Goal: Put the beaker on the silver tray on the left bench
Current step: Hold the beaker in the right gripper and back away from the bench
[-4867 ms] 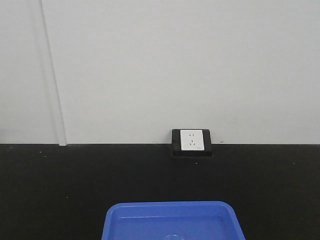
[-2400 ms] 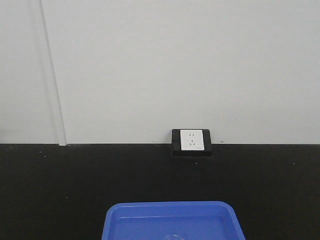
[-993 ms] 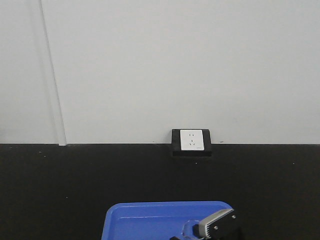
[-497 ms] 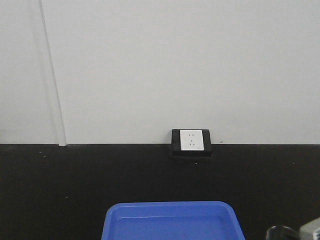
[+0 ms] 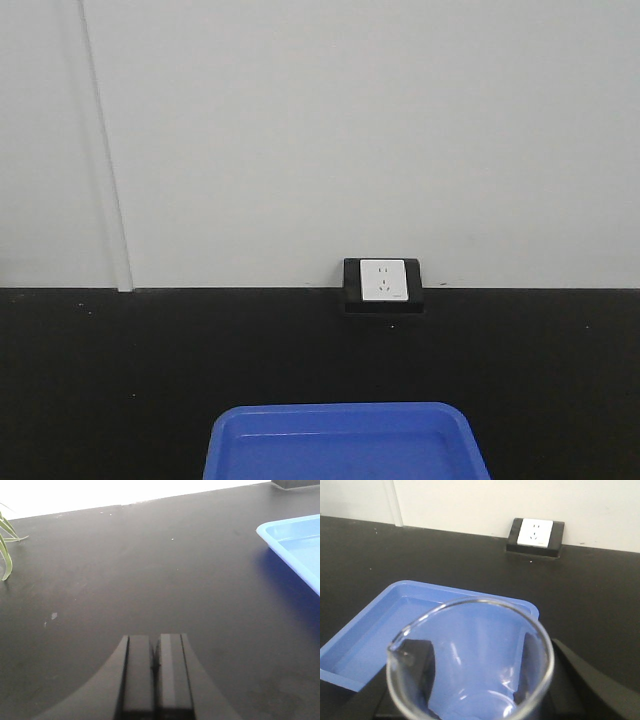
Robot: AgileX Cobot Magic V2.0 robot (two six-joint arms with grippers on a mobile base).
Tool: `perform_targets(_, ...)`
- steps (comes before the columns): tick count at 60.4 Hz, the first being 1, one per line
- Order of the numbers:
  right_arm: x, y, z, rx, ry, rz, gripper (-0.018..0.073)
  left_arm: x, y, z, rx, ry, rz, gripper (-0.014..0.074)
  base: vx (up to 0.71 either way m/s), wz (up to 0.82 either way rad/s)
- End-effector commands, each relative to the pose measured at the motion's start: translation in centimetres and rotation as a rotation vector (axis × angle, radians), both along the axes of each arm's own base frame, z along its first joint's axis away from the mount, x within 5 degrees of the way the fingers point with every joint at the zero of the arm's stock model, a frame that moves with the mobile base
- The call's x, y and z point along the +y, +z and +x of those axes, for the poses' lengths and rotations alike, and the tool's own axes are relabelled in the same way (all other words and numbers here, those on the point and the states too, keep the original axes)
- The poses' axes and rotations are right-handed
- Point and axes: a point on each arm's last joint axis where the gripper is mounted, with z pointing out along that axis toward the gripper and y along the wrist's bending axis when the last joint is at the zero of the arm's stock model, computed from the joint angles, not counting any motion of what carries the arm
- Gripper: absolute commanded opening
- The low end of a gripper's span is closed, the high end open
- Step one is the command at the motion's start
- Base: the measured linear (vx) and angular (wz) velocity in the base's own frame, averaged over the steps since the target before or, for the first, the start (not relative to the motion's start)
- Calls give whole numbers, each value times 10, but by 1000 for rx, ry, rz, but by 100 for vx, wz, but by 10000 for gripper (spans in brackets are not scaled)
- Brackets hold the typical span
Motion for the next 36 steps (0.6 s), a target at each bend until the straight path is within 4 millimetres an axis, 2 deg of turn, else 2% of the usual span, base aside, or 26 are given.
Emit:
perform_targets(1, 1, 17, 1, -101, 10, 31, -13, -1, 0, 2, -63, -11, -7, 1, 0, 0)
perform_targets(36, 1, 17, 1, -101, 10, 31, -11, -1, 0, 2, -63, -11, -7, 1, 0, 0)
